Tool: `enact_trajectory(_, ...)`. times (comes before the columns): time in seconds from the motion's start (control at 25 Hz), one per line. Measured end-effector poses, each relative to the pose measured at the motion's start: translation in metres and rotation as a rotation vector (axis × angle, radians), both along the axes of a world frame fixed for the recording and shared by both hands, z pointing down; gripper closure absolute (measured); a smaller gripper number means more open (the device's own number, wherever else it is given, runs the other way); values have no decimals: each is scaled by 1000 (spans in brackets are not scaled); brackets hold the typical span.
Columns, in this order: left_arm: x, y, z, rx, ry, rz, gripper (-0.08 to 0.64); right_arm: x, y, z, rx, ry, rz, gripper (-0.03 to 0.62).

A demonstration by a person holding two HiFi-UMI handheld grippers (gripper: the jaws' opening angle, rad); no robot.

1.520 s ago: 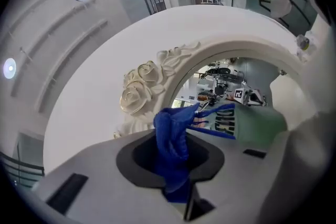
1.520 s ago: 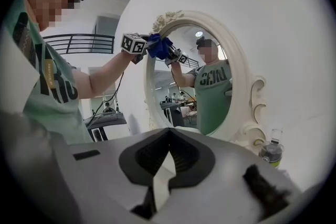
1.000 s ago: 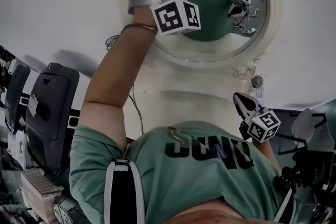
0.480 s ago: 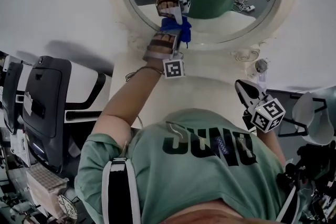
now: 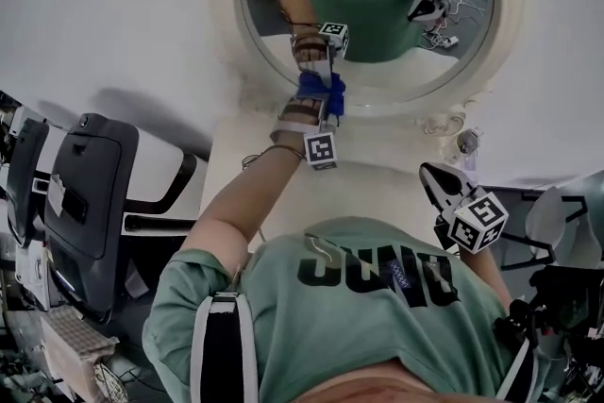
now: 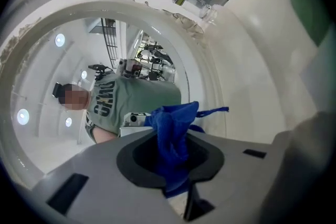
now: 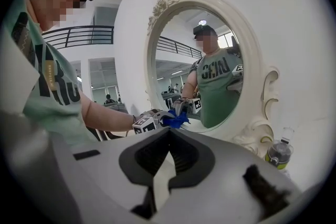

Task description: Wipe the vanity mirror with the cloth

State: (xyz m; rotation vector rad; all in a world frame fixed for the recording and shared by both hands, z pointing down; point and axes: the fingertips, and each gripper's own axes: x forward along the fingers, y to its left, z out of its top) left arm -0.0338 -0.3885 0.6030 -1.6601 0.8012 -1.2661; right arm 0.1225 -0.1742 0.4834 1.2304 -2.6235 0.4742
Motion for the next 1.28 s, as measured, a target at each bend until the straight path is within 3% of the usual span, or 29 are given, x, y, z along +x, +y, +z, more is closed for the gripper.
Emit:
enact_trajectory(0.12, 3, 7, -15, -86, 32, -11, 482, 2, 4, -5, 20, -4, 2, 584)
enact_trajectory(0.2, 10, 13, -62, -48, 116, 0, 480, 6, 6, -7, 24, -12, 11, 584)
enact_trajectory(0.28, 18, 18, -139, 55, 220, 27, 480, 10, 7, -8, 26, -19, 20, 584)
enact_trajectory(0.48, 30, 23, -366, 410, 418, 97, 480, 15, 6, -7, 41, -44, 30, 584)
enact_trajectory(0.64, 29, 17, -472, 584, 417, 71, 480, 16, 5, -8, 59, -65, 35, 584)
enact_trajectory(0.76, 30, 9, -506, 627, 406, 30, 480, 23, 4, -7, 58, -82, 51, 584)
enact_trajectory(0.96, 30, -14, -502, 618, 364, -17, 480, 28, 4, -6, 55, -94, 69, 584)
enact_trajectory(1.28, 28, -8, -507, 738, 431, 35, 483, 24, 2, -5, 50, -75, 57, 584)
